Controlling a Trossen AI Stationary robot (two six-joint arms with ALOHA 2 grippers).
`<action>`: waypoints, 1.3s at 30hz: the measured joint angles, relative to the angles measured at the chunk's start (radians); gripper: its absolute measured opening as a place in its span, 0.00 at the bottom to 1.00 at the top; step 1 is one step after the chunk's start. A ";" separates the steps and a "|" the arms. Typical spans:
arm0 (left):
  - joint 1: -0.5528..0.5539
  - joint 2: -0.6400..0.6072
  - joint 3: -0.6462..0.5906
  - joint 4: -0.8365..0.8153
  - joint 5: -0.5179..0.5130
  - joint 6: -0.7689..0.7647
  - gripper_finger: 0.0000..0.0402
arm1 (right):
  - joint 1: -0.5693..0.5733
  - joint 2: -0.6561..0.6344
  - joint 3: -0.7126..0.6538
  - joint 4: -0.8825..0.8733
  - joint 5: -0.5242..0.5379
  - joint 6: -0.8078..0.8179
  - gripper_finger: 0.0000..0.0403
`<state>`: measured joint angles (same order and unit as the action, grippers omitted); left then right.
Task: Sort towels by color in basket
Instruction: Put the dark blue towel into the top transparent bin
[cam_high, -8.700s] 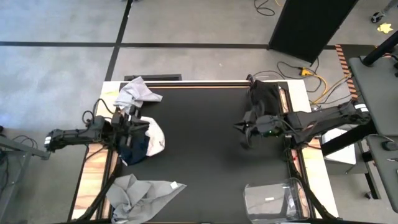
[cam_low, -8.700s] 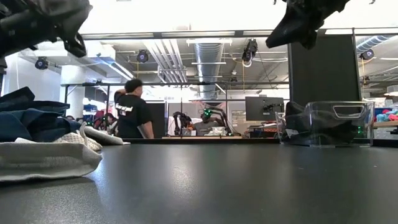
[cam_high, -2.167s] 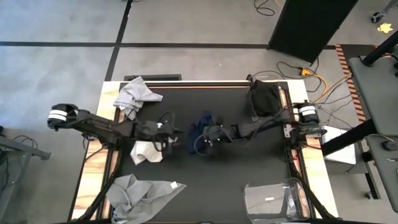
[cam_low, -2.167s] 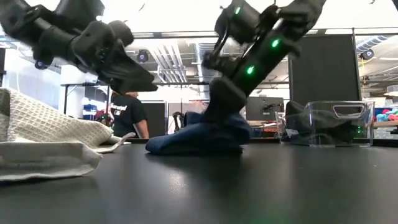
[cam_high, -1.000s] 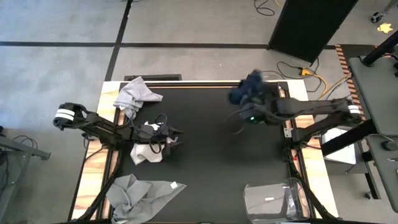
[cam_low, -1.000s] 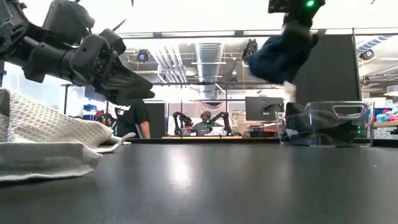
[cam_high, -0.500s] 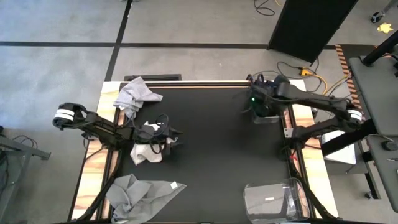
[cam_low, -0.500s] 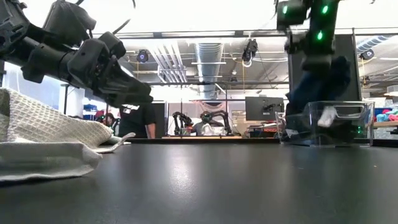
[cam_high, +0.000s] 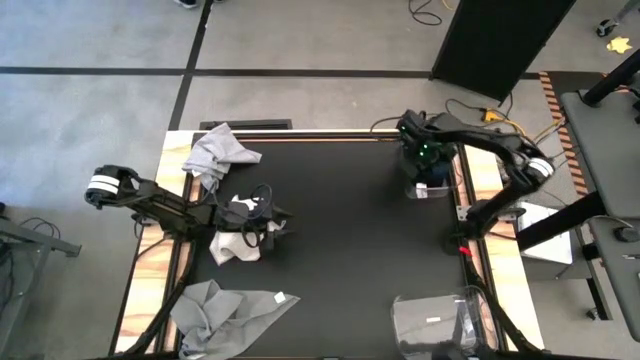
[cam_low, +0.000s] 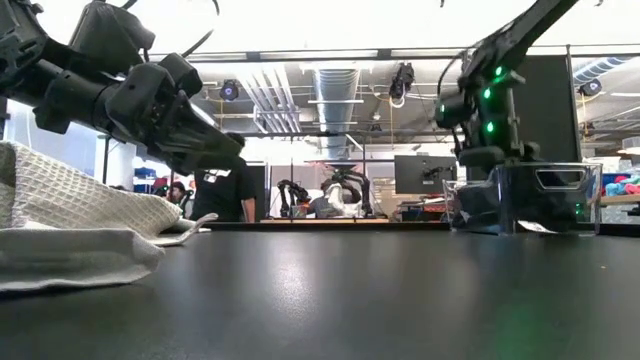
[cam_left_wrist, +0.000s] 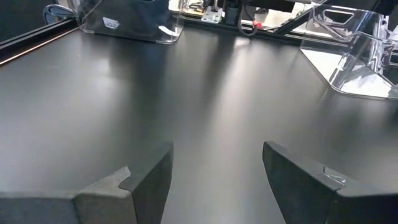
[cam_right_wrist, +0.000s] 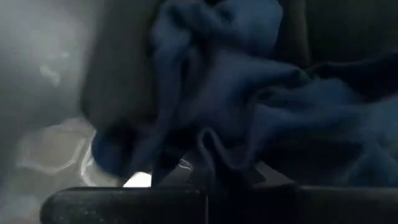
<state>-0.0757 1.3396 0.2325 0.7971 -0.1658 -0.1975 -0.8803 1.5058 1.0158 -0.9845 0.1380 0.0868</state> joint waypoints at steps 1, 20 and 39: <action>0.000 0.000 0.000 0.000 0.000 0.000 0.58 | -0.012 0.026 -0.001 0.001 -0.014 0.008 0.03; -0.001 -0.213 0.001 -0.206 0.001 0.001 0.58 | -0.028 -0.041 0.000 -0.013 0.004 0.057 0.45; -0.001 -0.469 0.001 -0.416 -0.001 -0.018 0.58 | 0.007 -0.344 -0.016 -0.013 0.123 0.262 0.54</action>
<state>-0.0769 0.8708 0.2337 0.3810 -0.1665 -0.2157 -0.8730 1.1621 0.9993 -0.9976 0.2614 0.3488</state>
